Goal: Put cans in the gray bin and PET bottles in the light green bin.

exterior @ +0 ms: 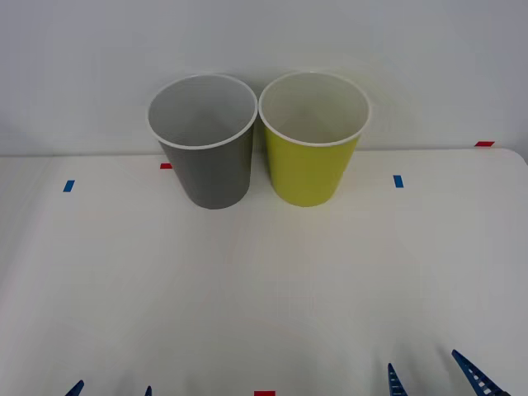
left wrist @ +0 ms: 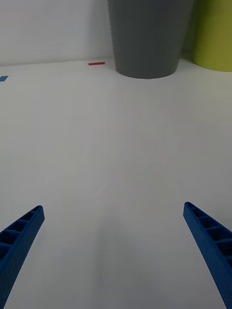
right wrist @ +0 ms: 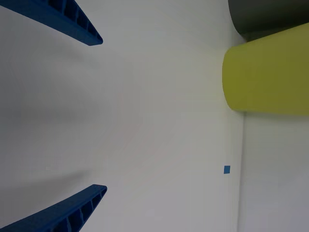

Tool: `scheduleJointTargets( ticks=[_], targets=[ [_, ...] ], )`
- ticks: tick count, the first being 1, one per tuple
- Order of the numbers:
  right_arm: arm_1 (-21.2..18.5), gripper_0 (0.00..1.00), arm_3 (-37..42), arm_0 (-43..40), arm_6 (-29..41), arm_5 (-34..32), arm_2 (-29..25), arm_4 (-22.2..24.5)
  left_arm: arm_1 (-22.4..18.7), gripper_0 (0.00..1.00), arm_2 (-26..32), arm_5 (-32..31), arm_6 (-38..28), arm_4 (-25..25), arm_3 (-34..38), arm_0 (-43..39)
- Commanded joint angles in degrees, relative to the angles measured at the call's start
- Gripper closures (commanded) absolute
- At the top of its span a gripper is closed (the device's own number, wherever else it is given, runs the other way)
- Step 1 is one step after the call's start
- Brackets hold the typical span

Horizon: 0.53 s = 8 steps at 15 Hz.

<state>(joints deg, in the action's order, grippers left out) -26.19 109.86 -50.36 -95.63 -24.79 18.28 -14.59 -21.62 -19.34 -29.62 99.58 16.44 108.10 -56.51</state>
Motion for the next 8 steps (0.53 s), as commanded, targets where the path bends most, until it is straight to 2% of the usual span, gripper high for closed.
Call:
scheduleJointTargets(
  ticks=[1, 8],
  targets=[
    [0.0, 0.00, 0.0, 0.0, 0.0, 0.0, 0.0, 0.0, 0.0, 0.00, 0.0, 0.0, 0.0, 0.0, 0.0, 0.0],
    [0.0, 0.00, 0.0, 0.0, 0.0, 0.0, 0.0, 0.0, 0.0, 0.00, 0.0, 0.0, 0.0, 0.0, 0.0, 0.0]
  ],
)
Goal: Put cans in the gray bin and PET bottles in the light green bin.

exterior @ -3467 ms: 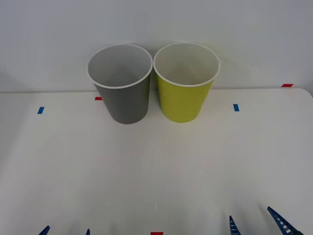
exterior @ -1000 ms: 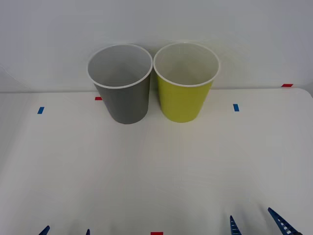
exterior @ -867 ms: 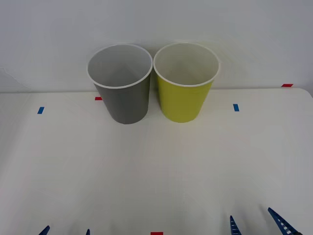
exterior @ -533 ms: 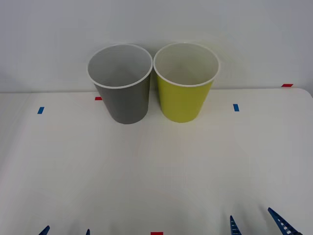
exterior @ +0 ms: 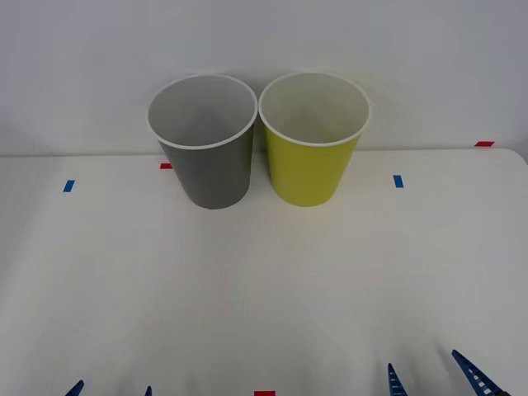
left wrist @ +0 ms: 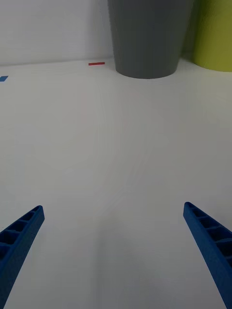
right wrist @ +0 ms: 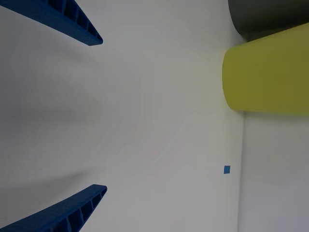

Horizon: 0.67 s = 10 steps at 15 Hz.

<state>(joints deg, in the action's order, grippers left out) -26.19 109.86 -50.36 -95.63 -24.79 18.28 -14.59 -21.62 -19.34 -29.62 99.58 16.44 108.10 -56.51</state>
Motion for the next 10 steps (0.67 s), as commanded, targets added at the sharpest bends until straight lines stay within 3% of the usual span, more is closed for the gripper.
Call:
scheduleJointTargets(
  ticks=[1, 10],
  targets=[
    [0.0, 0.00, 0.0, 0.0, 0.0, 0.0, 0.0, 0.0, 0.0, 0.00, 0.0, 0.0, 0.0, 0.0, 0.0, 0.0],
    [0.0, 0.00, 0.0, 0.0, 0.0, 0.0, 0.0, 0.0, 0.0, 0.00, 0.0, 0.0, 0.0, 0.0, 0.0, 0.0]
  ],
)
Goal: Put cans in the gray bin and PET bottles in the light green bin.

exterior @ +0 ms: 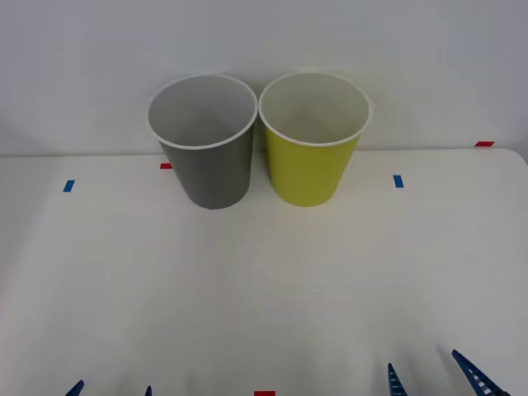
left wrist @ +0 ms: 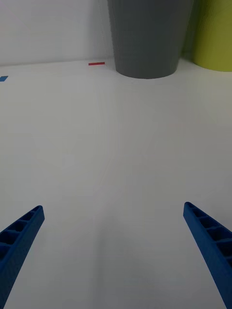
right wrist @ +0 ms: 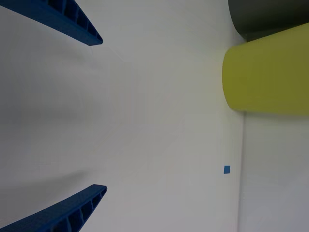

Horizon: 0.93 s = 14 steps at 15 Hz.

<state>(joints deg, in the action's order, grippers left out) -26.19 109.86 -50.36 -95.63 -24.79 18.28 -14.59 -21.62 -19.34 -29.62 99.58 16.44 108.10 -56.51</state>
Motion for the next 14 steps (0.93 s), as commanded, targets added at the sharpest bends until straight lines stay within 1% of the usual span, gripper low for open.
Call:
scheduleJointTargets(
  ticks=[1, 14],
  targets=[
    [0.0, 0.00, 0.0, 0.0, 0.0, 0.0, 0.0, 0.0, 0.0, 0.00, 0.0, 0.0, 0.0, 0.0, 0.0, 0.0],
    [0.0, 0.00, 0.0, 0.0, 0.0, 0.0, 0.0, 0.0, 0.0, 0.00, 0.0, 0.0, 0.0, 0.0, 0.0, 0.0]
  ],
)
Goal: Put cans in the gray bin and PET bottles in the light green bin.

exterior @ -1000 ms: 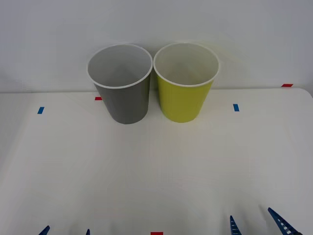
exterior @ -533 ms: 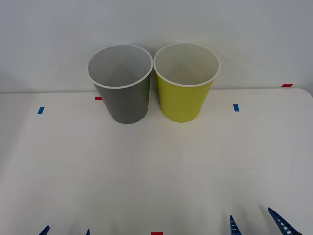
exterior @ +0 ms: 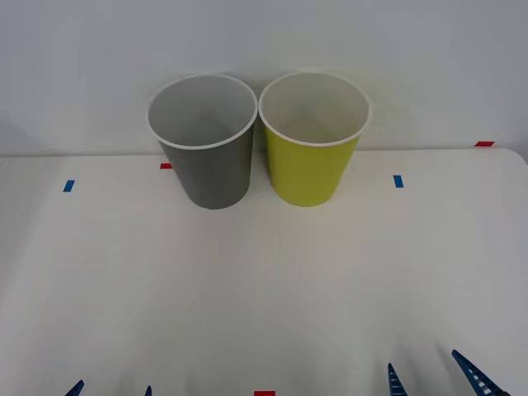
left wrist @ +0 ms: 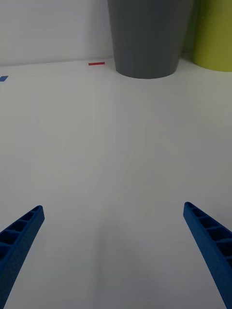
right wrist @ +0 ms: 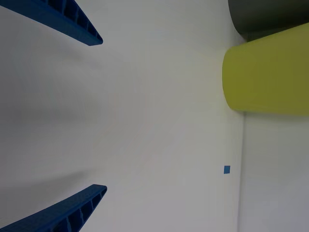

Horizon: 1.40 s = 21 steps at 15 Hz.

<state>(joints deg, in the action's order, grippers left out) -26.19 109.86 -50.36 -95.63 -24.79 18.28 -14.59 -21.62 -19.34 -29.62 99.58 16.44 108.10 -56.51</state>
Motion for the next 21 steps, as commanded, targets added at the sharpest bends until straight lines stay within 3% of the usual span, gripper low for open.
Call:
scheduleJointTargets(
  ticks=[1, 21],
  targets=[
    [0.0, 0.00, 0.0, 0.0, 0.0, 0.0, 0.0, 0.0, 0.0, 0.00, 0.0, 0.0, 0.0, 0.0, 0.0, 0.0],
    [0.0, 0.00, 0.0, 0.0, 0.0, 0.0, 0.0, 0.0, 0.0, 0.00, 0.0, 0.0, 0.0, 0.0, 0.0, 0.0]
  ],
)
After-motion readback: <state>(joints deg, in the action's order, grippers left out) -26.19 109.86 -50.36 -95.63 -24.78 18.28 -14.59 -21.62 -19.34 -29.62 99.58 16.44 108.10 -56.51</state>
